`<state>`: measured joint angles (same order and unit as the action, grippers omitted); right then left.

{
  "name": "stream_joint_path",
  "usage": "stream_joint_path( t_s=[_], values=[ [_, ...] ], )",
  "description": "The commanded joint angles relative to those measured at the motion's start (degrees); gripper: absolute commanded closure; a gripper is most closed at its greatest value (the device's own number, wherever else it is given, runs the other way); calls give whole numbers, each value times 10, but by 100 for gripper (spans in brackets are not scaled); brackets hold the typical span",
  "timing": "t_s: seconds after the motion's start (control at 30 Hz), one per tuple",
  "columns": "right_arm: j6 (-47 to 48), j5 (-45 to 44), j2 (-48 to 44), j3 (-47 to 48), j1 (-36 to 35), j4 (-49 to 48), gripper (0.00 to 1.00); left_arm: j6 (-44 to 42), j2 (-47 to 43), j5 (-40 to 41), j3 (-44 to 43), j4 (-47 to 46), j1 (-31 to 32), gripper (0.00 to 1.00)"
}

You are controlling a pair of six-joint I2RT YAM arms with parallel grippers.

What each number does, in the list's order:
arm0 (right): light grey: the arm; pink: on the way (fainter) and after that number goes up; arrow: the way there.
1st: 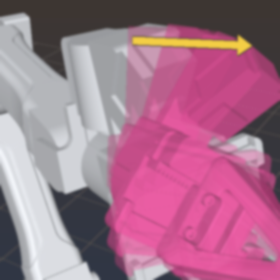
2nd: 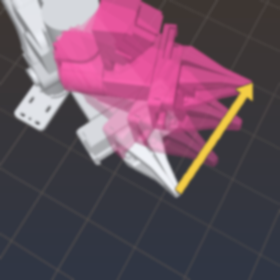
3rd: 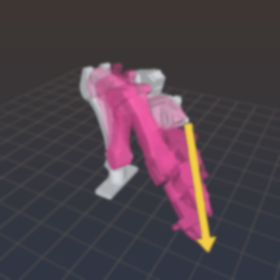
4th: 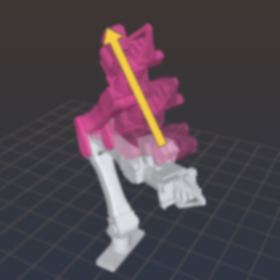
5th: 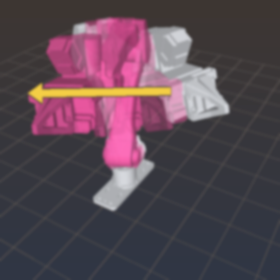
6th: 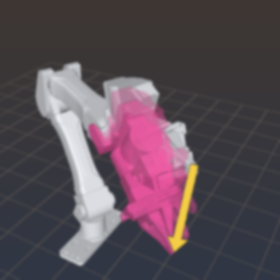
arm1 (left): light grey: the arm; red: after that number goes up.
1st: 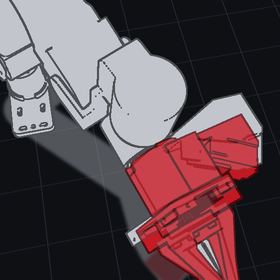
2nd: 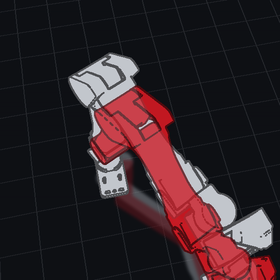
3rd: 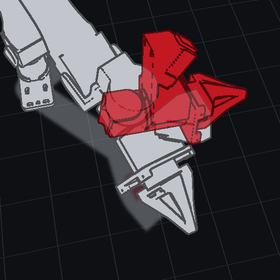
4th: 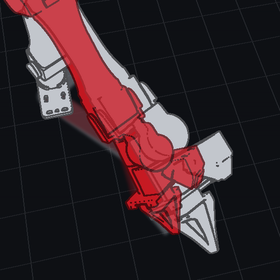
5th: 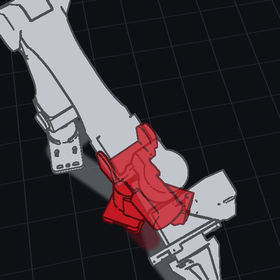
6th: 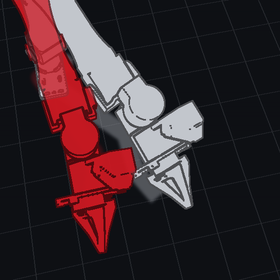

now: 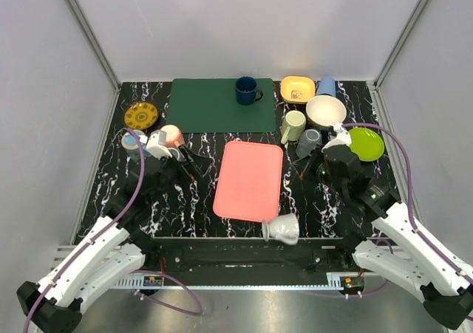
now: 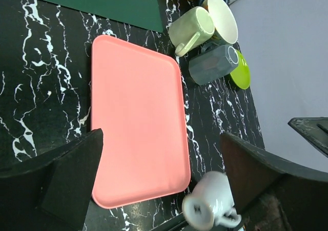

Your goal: Turn the mug right side up

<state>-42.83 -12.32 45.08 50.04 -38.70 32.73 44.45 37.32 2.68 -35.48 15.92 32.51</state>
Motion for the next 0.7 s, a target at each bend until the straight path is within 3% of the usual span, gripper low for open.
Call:
stream_joint_path(
  t_s=[0.0, 0.43, 0.53, 0.57, 0.67],
  values=[
    [25, 25, 4, 15, -5, -7, 100, 2, -1, -37, 7, -44, -1, 1],
    [64, -40, 74, 52, -5, 99, 100, 6, 27, -35, 18, -61, -1, 1],
    [56, -62, 81, 52, -4, 96, 86, 9, 42, -38, 20, -61, -1, 1],
    [47, -73, 91, 52, -5, 97, 74, 9, 46, -39, 21, -60, -1, 1],
    [40, -104, 116, 62, -5, 95, 62, 9, 59, -39, 19, -56, -1, 2]
  ],
)
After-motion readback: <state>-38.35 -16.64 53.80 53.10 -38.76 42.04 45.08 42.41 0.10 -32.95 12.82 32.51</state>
